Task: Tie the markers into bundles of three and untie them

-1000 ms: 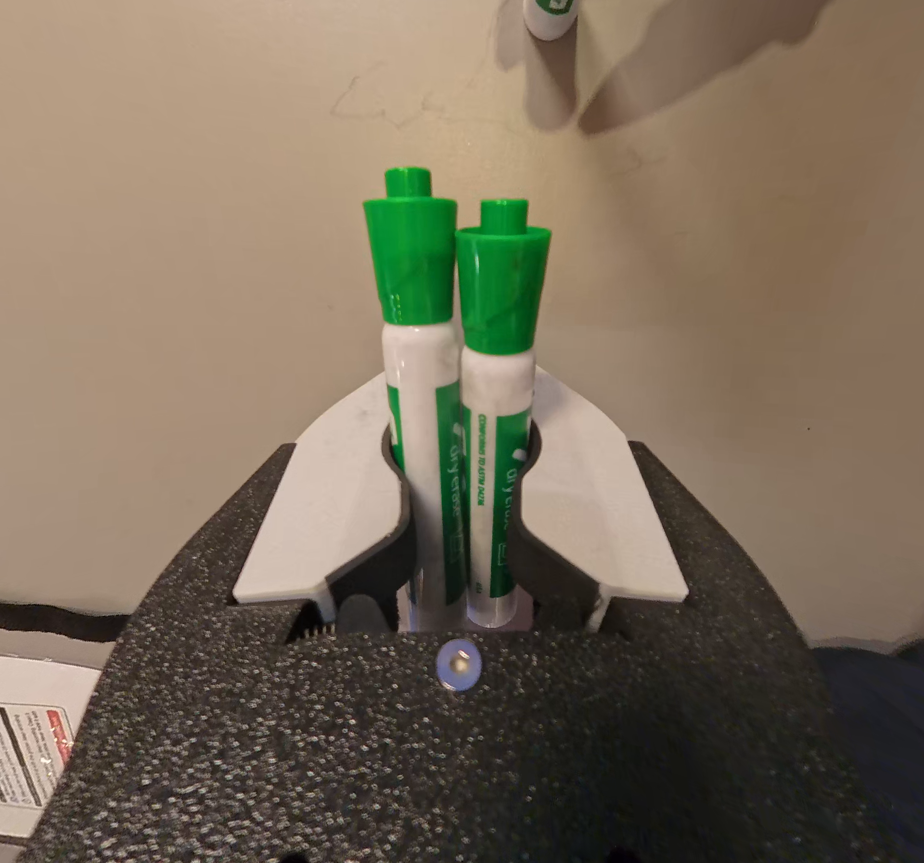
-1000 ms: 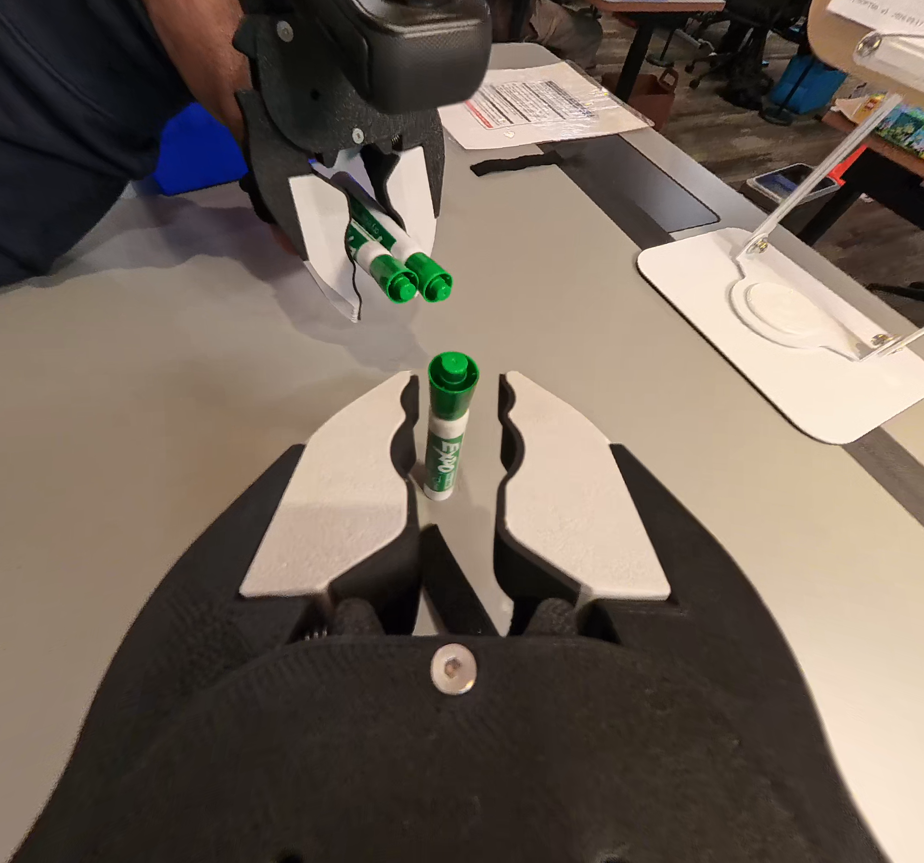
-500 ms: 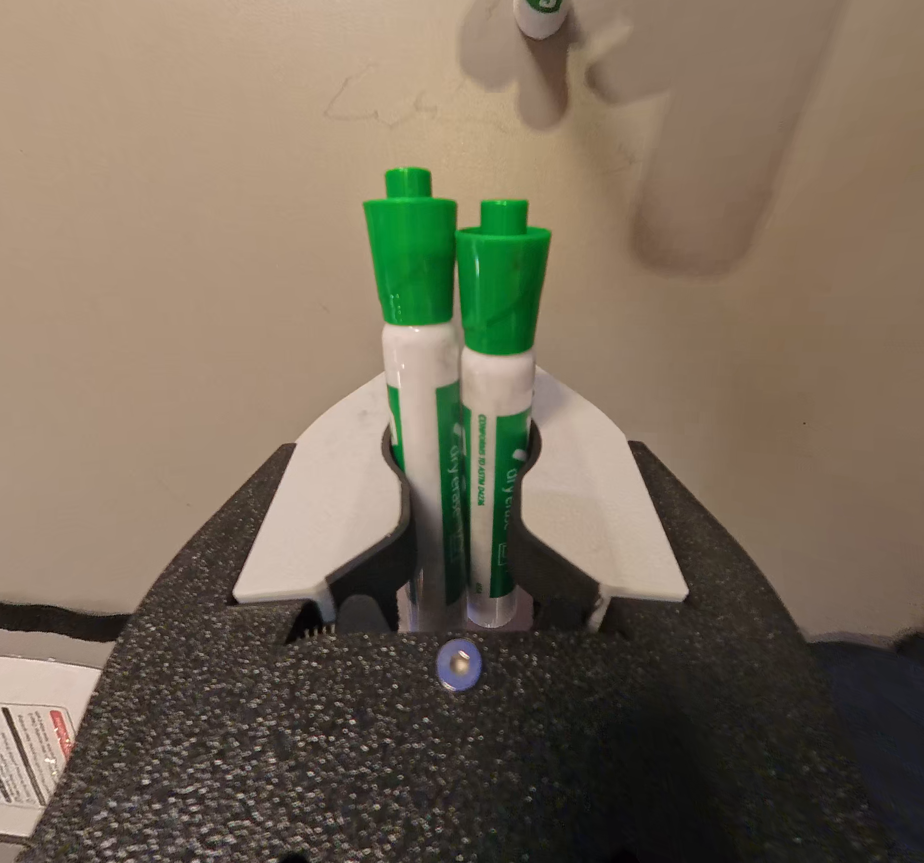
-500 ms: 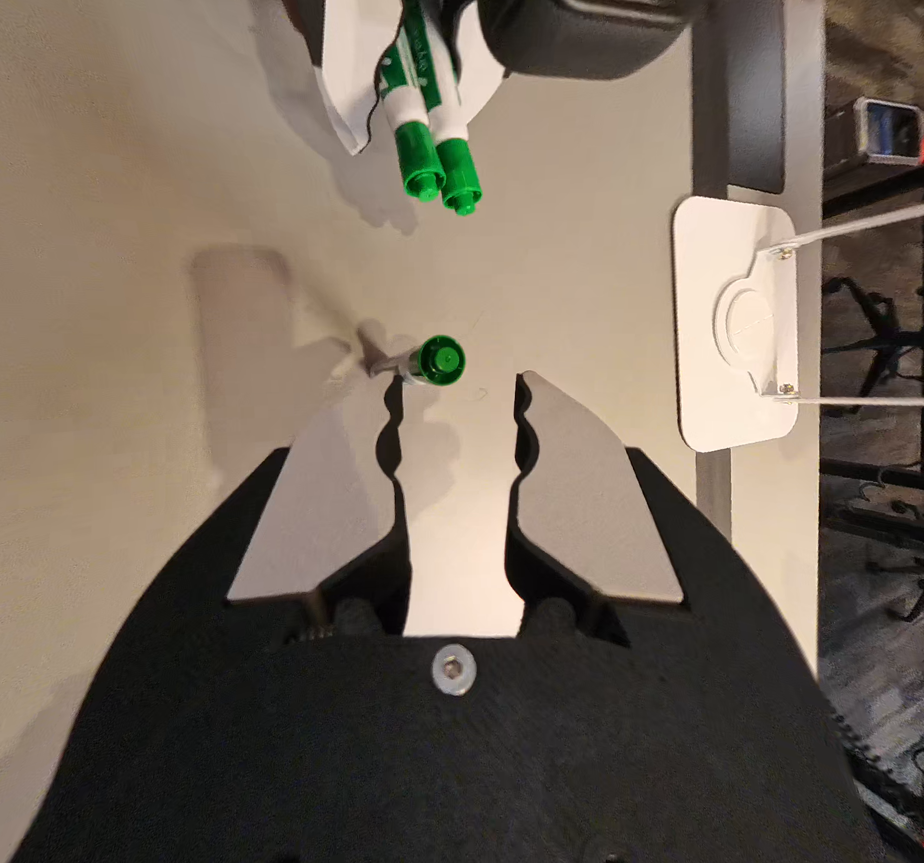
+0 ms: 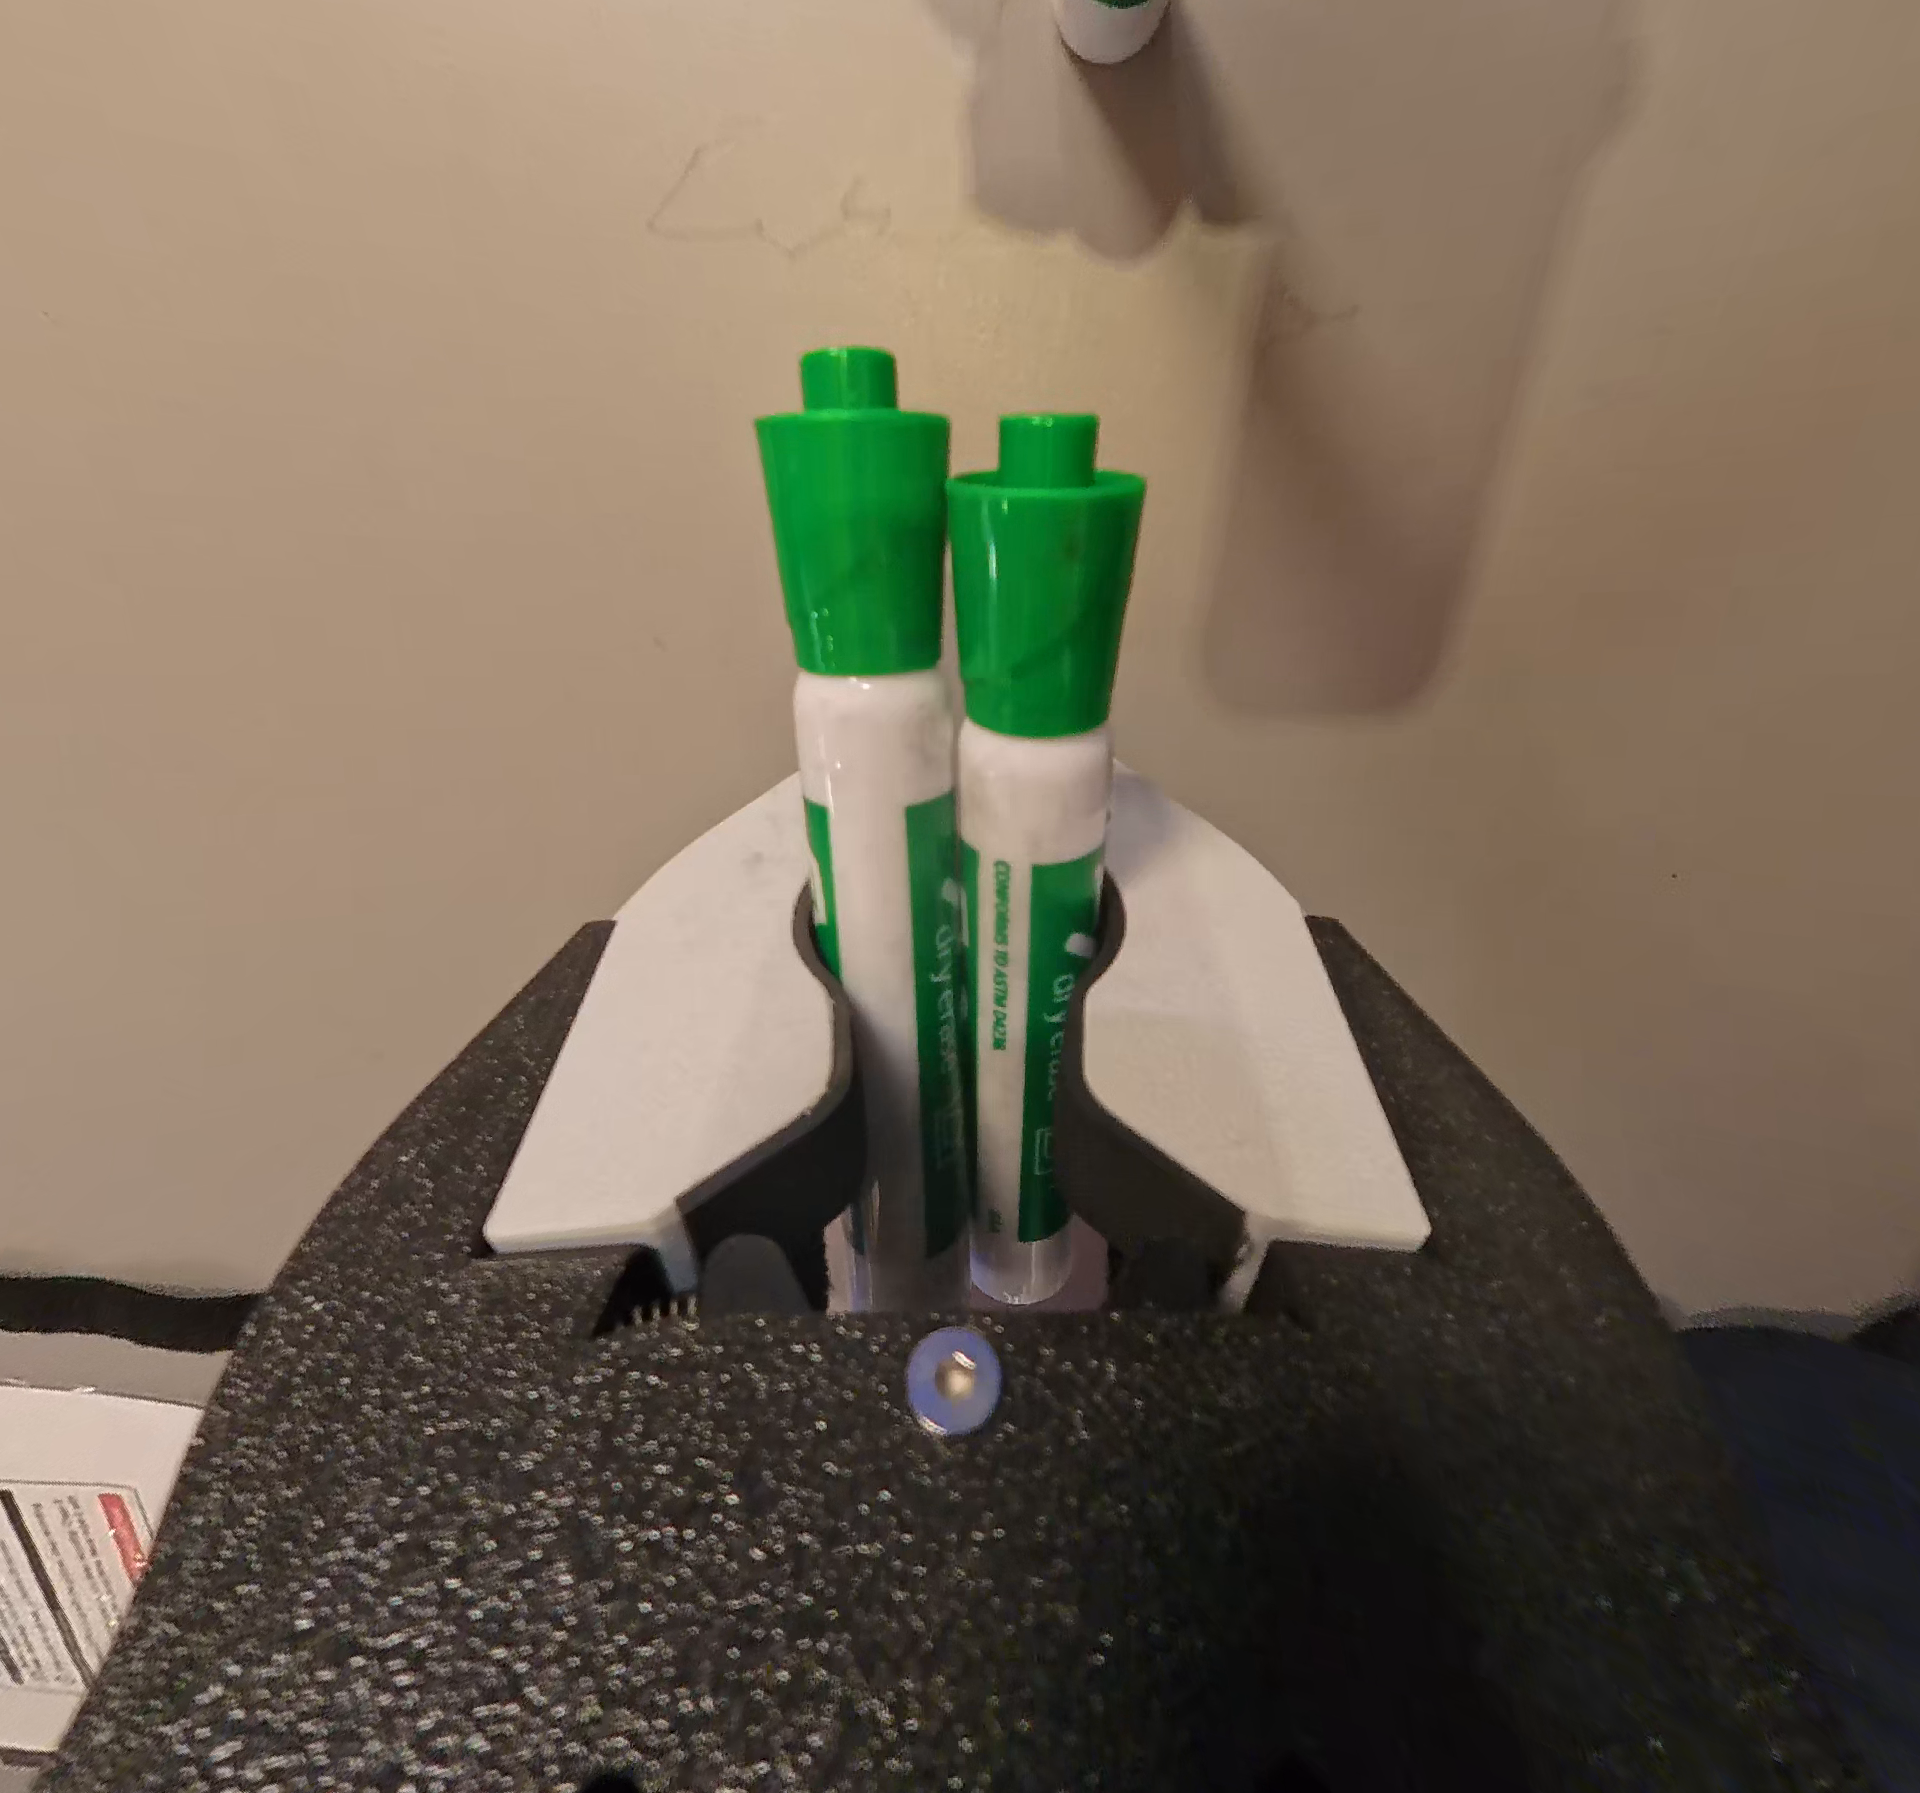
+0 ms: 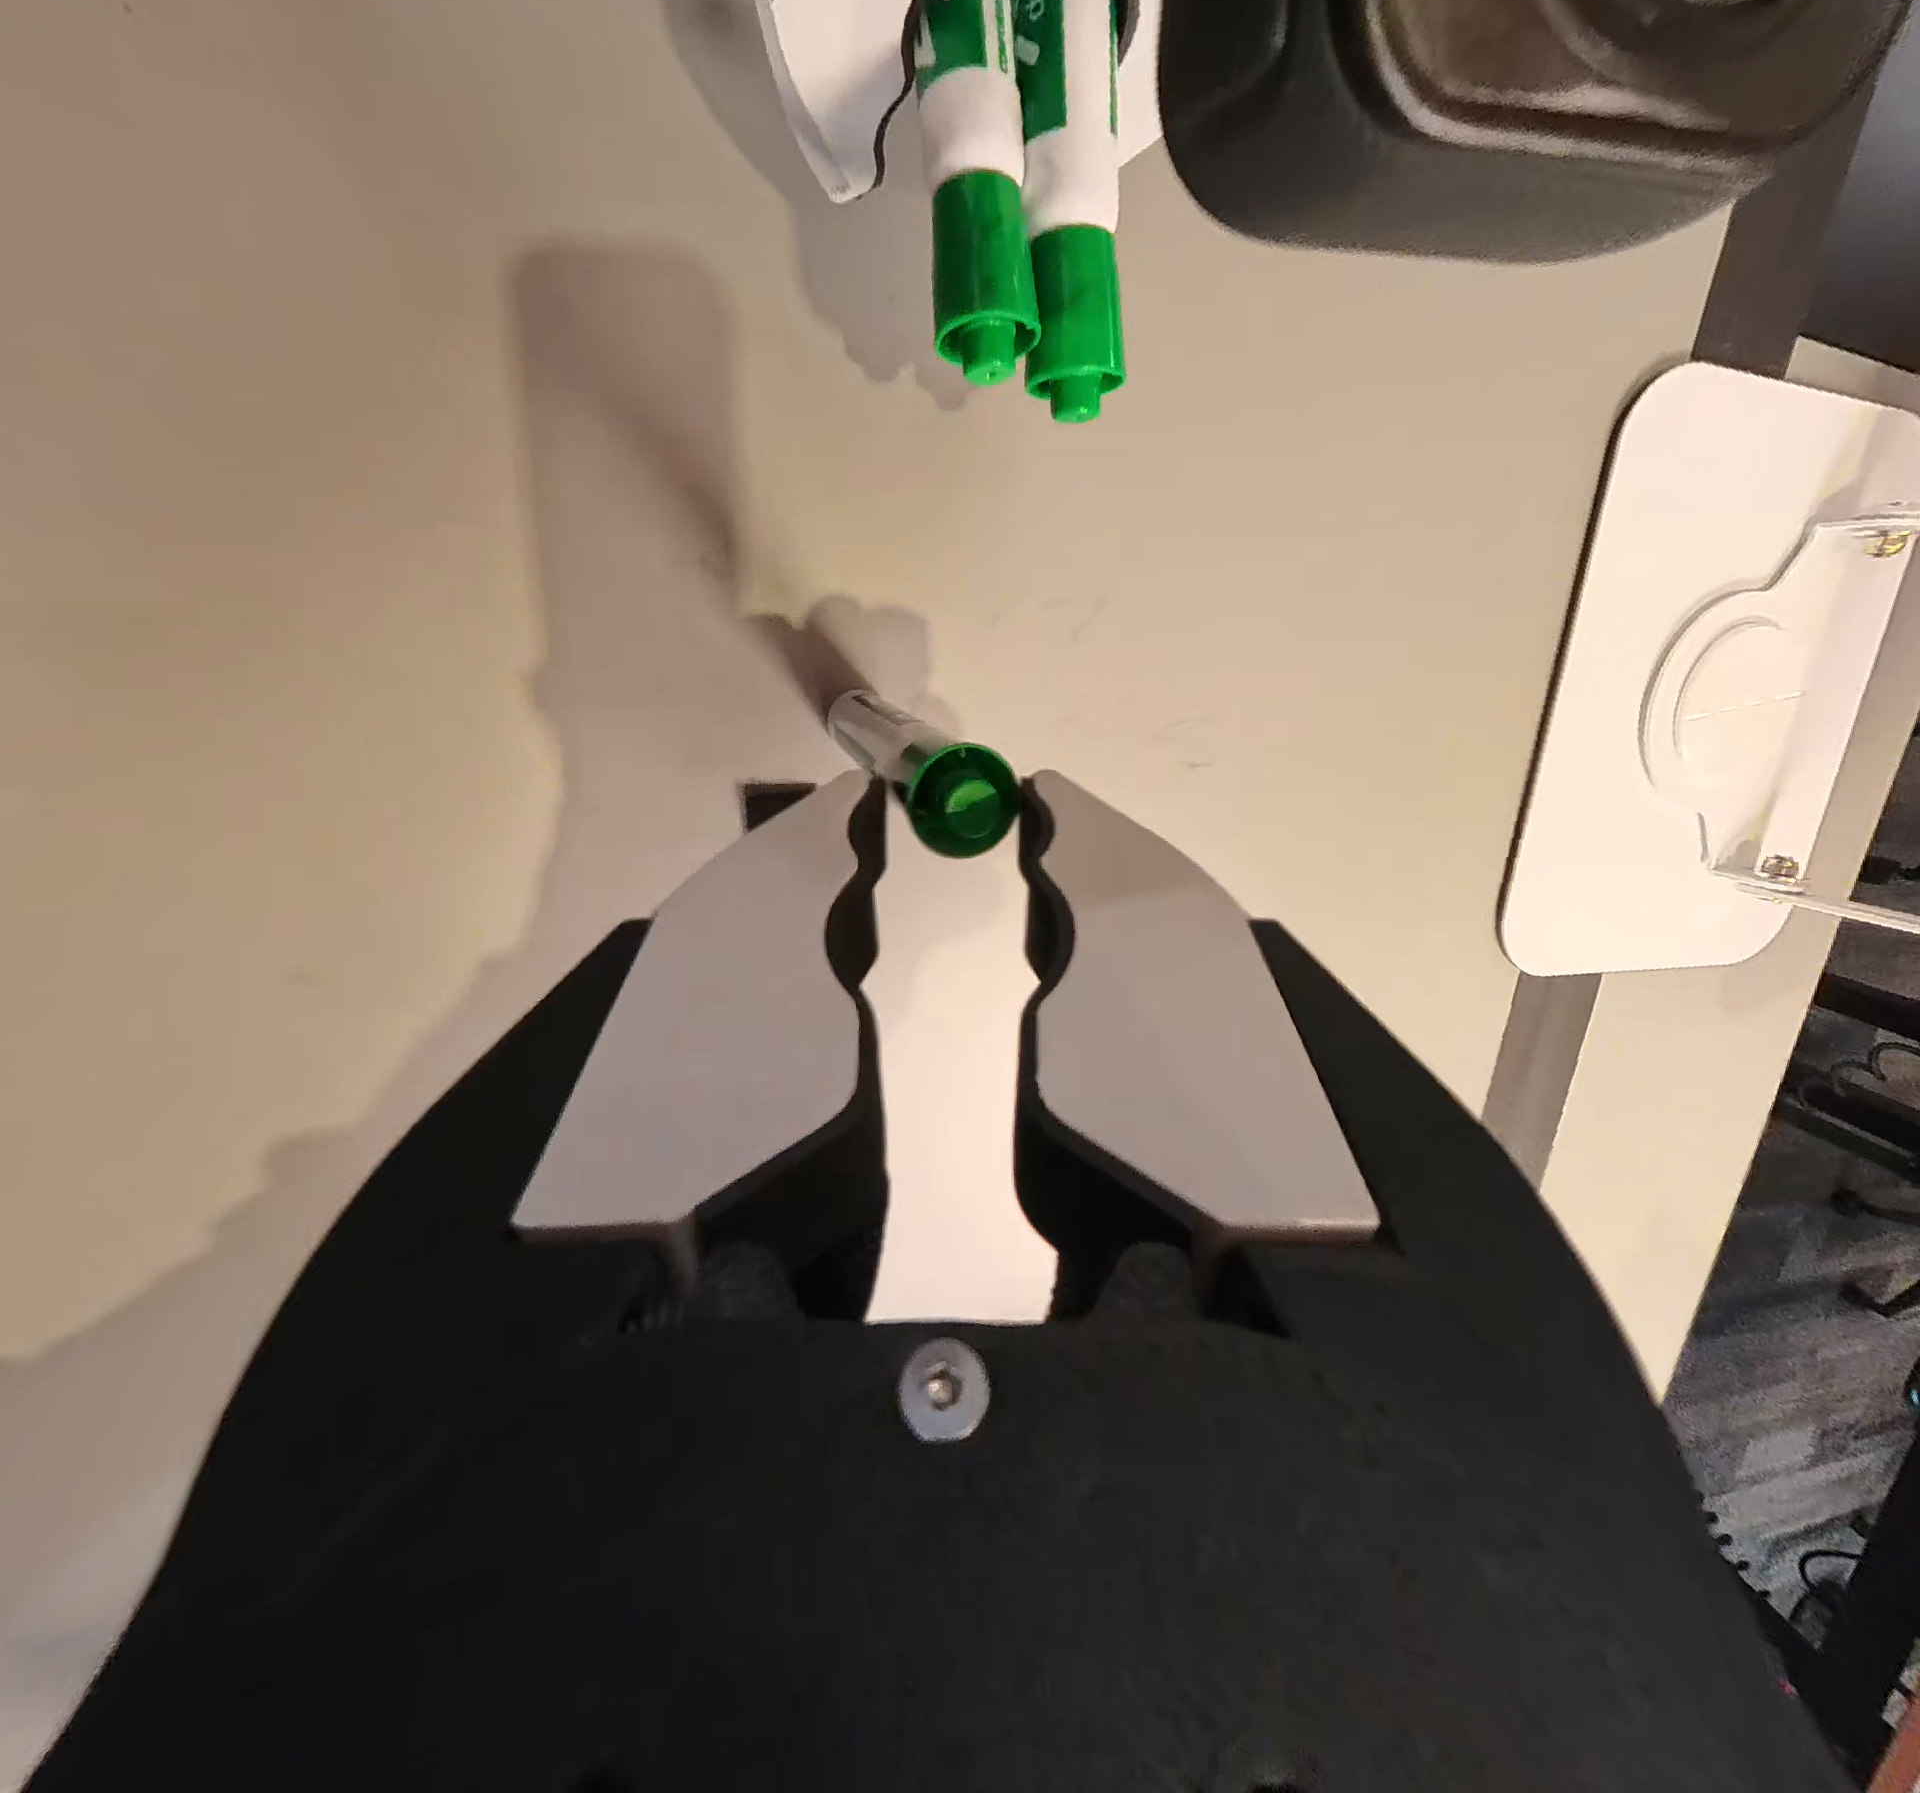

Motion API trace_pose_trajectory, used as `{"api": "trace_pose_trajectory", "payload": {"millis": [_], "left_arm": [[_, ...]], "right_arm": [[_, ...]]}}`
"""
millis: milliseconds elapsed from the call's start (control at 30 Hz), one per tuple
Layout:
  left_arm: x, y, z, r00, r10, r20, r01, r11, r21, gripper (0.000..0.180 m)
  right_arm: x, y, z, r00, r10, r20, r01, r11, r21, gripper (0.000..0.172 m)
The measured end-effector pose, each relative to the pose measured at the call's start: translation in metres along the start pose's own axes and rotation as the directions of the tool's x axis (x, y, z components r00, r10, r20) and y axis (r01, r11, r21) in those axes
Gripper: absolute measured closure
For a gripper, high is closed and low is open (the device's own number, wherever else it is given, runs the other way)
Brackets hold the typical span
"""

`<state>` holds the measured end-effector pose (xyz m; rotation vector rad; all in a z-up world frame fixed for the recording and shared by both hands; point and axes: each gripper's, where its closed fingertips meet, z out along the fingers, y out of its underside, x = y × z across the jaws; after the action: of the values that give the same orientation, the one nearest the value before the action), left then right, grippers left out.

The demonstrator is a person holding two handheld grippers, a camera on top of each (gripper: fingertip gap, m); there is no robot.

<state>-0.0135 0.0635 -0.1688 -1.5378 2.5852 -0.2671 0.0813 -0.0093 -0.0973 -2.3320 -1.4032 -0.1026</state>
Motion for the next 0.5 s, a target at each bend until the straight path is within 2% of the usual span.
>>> {"api": "trace_pose_trajectory", "payload": {"millis": [133, 267, 367, 500], "left_arm": [[0.000, 0.000, 0.002, 1.000, 0.003, -0.002, -0.003, 1.000, -0.002, 0.139], [-0.001, 0.000, 0.002, 1.000, 0.003, -0.003, -0.003, 1.000, 0.005, 0.140], [-0.002, 0.000, 0.001, 1.000, -0.001, -0.006, 0.001, 1.000, 0.015, 0.139], [-0.002, -0.001, 0.002, 1.000, -0.001, -0.022, 0.001, 0.999, 0.034, 0.140]], "right_arm": [[-0.001, -0.002, -0.001, 0.999, 0.040, 0.000, -0.040, 0.997, 0.063, 0.150], [0.004, -0.004, -0.014, 0.984, 0.175, -0.015, -0.165, 0.949, 0.269, 0.151], [0.004, -0.002, -0.037, 0.961, 0.278, 0.005, -0.245, 0.840, 0.485, 0.152], [0.001, 0.003, -0.069, 0.927, 0.370, 0.063, -0.300, 0.629, 0.717, 0.152]]}}
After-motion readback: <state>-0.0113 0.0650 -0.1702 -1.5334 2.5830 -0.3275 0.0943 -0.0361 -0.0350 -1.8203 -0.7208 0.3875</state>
